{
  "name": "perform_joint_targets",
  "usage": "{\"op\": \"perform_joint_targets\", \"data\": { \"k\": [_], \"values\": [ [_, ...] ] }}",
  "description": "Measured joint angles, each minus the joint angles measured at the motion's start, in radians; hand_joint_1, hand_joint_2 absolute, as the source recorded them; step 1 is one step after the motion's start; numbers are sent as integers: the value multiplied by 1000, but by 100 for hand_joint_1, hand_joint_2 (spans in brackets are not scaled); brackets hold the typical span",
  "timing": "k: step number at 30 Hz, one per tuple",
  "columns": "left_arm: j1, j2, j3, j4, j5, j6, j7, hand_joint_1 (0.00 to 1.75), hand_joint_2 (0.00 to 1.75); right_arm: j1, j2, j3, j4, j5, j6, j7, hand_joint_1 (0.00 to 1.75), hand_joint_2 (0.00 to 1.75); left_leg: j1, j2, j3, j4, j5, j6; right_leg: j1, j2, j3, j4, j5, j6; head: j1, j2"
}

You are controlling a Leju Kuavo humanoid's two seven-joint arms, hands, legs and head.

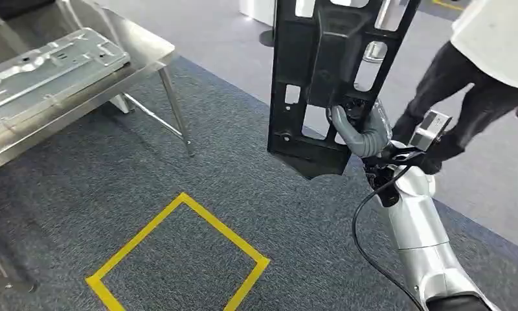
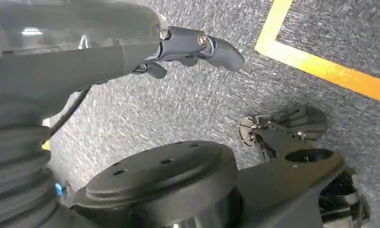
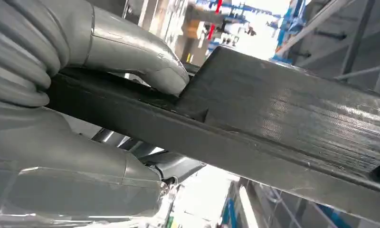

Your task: Take the parts from the cabinet and place them on the table.

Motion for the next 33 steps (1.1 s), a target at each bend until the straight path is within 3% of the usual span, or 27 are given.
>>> {"op": "perform_joint_targets", "data": {
  "k": [1,5,6,7,8,9,11,12,13,14,15,16,17,18,20,22,23,24,25,27,28,29,30,32,33],
  "values": [
    [-1,-1,0,0,-1,0,0,0,175,-1,2,-1,1,0,0,0,175,175,-3,-9,-7,4,-2,-5,-2,49,14,-31,-16,-5,0,0],
    [0,-1,0,0,-6,-4,0,0,175,2,10,-9,2,0,0,1,175,175,6,-44,-20,2,5,-25,4,22,15,-47,-17,-17,0,0],
    [-1,0,0,0,-6,-4,1,0,175,2,10,-9,2,0,0,1,175,175,4,-49,-21,3,4,-27,-2,17,17,-51,-15,-21,0,0],
    [-3,1,0,0,-8,-5,3,0,175,2,10,-9,2,0,0,0,175,175,1,-18,-24,11,-3,-31,-7,3,22,-58,-12,-28,0,0],
    [-4,0,-2,0,-9,-6,3,0,175,3,10,-10,1,0,0,-1,175,175,-5,30,-36,41,-25,-37,-6,-6,27,-61,-14,-36,-1,0],
    [-5,1,-1,0,-8,-6,3,0,175,4,10,-10,1,-1,0,-2,175,175,-2,52,-66,108,-60,-41,-4,-18,29,-60,-17,-39,0,0],
    [-14,3,-1,0,-8,-6,3,0,175,12,6,-13,1,-1,0,-2,175,175,2,64,-142,271,-126,-47,0,-46,32,-60,-20,-43,0,0],
    [-18,3,-1,0,-8,-6,3,0,175,16,6,-14,1,-1,0,-1,175,175,2,66,-163,316,-133,-49,0,-57,32,-59,-21,-43,0,0],
    [-19,3,-1,0,-8,-6,3,0,175,18,6,-14,1,-1,0,-1,175,175,3,67,-160,312,-118,-49,0,-67,34,-59,-23,-43,0,0],
    [-18,3,-1,0,-8,-7,3,0,175,20,6,-14,1,-1,0,-1,175,175,5,72,-134,260,-83,-48,1,-77,36,-58,-25,-42,0,0],
    [-17,3,-2,0,-9,-7,4,0,175,20,6,-14,1,0,1,-1,175,175,5,81,-89,173,-37,-44,2,-87,40,-57,-28,-40,0,0],
    [-15,3,-2,0,-9,-6,6,0,175,19,6,-14,0,-1,0,-1,175,175,4,104,-39,74,7,-37,2,-97,46,-57,-32,-37,0,0],
    [-13,3,-2,0,-9,-6,6,0,175,20,6,-14,0,-1,0,-1,175,175,-7,165,-14,24,-2,-31,6,-106,49,-59,-34,-34,0,0],
    [-14,3,-2,0,-9,-6,6,0,175,20,6,-15,0,-1,0,-1,175,175,-19,177,-9,1,-3,-24,13,-116,47,-55,-36,-29,0,0],
    [-14,3,-2,0,-9,-6,6,0,175,21,6,-17,-2,-1,0,0,175,175,-13,165,-15,6,-4,-18,15,-127,46,-58,-34,-24,0,0],
    [-9,3,-2,0,-8,-6,6,0,175,21,6,-17,-2,0,1,1,175,175,-14,137,-20,3,-1,-11,18,-155,51,-62,-36,-16,0,0],
    [-9,2,-2,0,-8,-6,6,0,175,20,6,-17,-3,0,1,2,175,175,-7,124,-12,-9,7,-2,14,-149,52,-58,-44,-6,0,0],
    [-10,0,-2,0,-8,-6,6,0,175,18,12,-17,-4,1,1,5,175,175,-6,112,-11,-12,10,2,8,-95,47,-37,-61,-3,0,0],
    [-10,0,-2,0,-8,-5,6,0,175,17,19,-18,-5,1,2,6,175,175,-4,106,-12,-12,12,6,8,-63,22,16,-95,-2,0,0],
    [-9,0,-2,0,-8,-5,6,0,175,21,32,-21,-4,2,0,8,175,175,-4,83,-13,-12,12,9,8,-40,-59,180,-167,1,0,0],
    [-6,0,-2,0,-8,-6,7,0,175,25,38,-22,-3,3,0,9,175,175,-5,69,-13,-11,12,10,8,-38,-92,239,-178,3,0,0],
    [-3,0,-2,0,-8,-6,7,0,175,29,43,-23,-3,5,0,11,175,175,-4,57,-13,-9,12,10,8,-38,-103,250,-166,4,0,0],
    [-1,0,-2,0,-8,-8,7,0,175,29,47,-23,-2,8,1,12,175,175,-4,43,-13,-7,12,9,6,-37,-90,214,-130,4,0,0],
    [-2,-2,-2,0,-9,-9,6,0,175,25,50,-25,-2,12,1,16,175,175,-3,16,-12,2,8,4,1,-22,-17,46,-34,1,0,0],
    [-1,-4,-2,0,-10,-9,6,0,175,23,51,-27,-2,13,1,17,175,175,-3,6,-15,6,5,-1,-4,11,12,-26,-12,-1,0,0]
  ]
}}
